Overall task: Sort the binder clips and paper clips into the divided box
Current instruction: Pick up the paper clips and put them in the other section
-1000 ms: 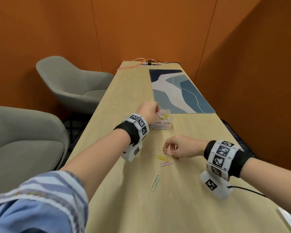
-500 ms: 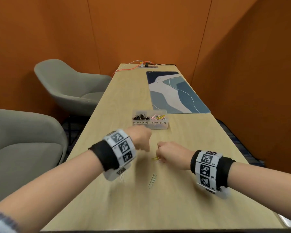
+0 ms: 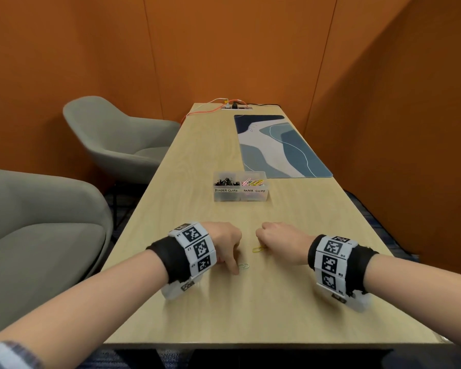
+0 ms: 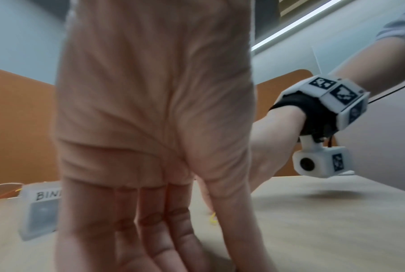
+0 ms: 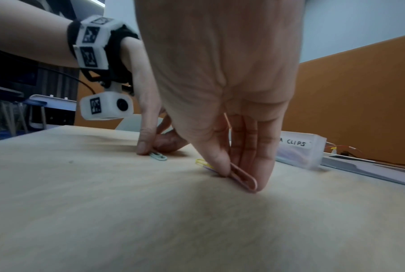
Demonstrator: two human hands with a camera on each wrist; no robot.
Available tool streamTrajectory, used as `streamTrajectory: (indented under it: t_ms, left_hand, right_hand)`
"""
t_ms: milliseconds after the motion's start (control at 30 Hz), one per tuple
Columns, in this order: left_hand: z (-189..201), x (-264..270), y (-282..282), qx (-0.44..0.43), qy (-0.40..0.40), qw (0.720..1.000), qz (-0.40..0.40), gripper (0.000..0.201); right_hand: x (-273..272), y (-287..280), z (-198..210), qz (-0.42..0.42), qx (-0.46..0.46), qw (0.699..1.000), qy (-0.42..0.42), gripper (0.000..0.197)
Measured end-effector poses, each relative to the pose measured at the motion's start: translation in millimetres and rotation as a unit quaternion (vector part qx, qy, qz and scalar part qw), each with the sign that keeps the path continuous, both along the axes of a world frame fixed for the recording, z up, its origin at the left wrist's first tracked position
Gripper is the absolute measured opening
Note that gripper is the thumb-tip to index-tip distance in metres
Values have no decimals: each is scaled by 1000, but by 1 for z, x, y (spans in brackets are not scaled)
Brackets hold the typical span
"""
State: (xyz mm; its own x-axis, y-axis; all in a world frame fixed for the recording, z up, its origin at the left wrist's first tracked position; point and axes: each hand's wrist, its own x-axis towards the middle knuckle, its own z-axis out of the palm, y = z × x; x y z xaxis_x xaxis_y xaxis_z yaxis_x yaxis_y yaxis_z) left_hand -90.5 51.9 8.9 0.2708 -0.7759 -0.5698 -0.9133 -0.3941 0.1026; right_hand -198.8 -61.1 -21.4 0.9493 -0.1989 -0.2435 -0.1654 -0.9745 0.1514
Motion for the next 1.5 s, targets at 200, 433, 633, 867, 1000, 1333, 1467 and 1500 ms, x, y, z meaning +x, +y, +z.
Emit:
streamTrajectory:
  t_ms: [200, 433, 633, 867, 1000, 1333, 1467, 1500]
  left_hand:
    - [-8, 10, -1, -12, 34, 999, 7, 19]
    - [-17, 16, -4, -41, 35, 998, -40, 14]
    - [-16, 18, -9, -59, 25, 996, -57, 11]
    - [-20, 16, -12, -47, 70, 996, -18, 31]
    - [-23, 17, -15, -37, 65, 997, -27, 21]
    - [-5, 47, -34, -109, 122, 986, 38, 10]
    - [13, 71, -56, -206, 145, 959, 131, 16]
    - [17, 75, -62, -228, 143, 951, 155, 19]
  right_hand:
    - [-1, -18, 6, -39, 57, 997, 35, 21]
    - [-9, -15, -6, -26, 23, 999, -23, 14]
    - [-1, -32, 1, -80, 109, 991, -1, 19]
    - [-2, -37, -1, -91, 133, 987, -17, 24]
    - [-7, -48, 8, -166, 224, 958, -65, 11]
    - [66, -99, 54, -333, 448, 769, -311, 10]
    - [96, -104, 50, -351, 425, 771, -317, 22]
    - [97, -105, 49, -352, 425, 771, -319, 24]
